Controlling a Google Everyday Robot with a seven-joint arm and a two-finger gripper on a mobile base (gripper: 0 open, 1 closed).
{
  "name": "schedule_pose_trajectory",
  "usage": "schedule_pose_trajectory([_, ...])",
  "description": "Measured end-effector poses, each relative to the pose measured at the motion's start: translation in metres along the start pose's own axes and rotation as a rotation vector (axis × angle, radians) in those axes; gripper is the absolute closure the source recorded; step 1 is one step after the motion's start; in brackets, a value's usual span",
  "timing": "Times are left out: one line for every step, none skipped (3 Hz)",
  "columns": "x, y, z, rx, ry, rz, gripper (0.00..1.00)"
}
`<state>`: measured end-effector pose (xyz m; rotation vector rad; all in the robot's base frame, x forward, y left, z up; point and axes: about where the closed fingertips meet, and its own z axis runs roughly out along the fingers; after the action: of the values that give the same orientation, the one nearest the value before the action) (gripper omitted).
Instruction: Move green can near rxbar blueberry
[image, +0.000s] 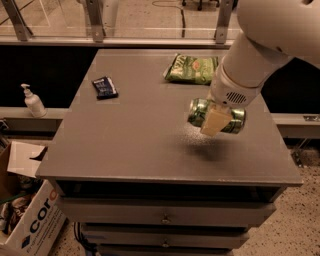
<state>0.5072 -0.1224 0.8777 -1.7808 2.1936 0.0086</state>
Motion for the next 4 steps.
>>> schedule_pose_trajectory([-0.02, -0.01, -0.003, 0.044, -0.033, -0.003, 1.0])
schedule_pose_trajectory([-0.049, -0.032, 0.001, 0.095, -0.054, 0.001, 1.0])
schedule_pose_trajectory([-0.086, -0.052, 0.013, 0.141, -0.047, -0.021, 1.0])
schedule_pose_trajectory([-0.118, -0.069, 0.029, 0.14, -0.052, -0.029, 1.0])
